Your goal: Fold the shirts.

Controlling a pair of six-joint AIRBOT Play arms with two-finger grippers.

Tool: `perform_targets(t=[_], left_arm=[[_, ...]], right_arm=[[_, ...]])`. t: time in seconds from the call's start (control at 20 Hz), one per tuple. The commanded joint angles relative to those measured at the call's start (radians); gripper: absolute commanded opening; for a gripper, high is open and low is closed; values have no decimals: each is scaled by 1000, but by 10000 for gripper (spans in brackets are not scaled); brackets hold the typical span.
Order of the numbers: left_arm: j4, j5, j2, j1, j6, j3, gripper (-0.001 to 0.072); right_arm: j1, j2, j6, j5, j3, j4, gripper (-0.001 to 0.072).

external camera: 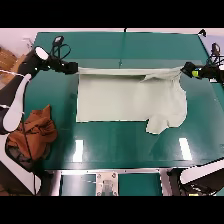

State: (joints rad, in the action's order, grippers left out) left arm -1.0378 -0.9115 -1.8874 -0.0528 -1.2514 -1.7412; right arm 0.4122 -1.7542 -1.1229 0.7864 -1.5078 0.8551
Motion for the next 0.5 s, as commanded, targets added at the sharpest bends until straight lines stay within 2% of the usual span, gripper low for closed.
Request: perform_targets(t=[0.0, 0.4, 0.45], left_arm=[[3, -15, -60, -13, -6, 1, 25], [26, -116, -105, -41, -46, -2, 28], [25, -161, -102, -38, -62, -11, 245]], right_arm=[[1, -13, -10, 11, 58, 98, 21], [0, -56, -29, 19, 74, 106, 23], [2, -54, -29, 48, 56, 107, 126]])
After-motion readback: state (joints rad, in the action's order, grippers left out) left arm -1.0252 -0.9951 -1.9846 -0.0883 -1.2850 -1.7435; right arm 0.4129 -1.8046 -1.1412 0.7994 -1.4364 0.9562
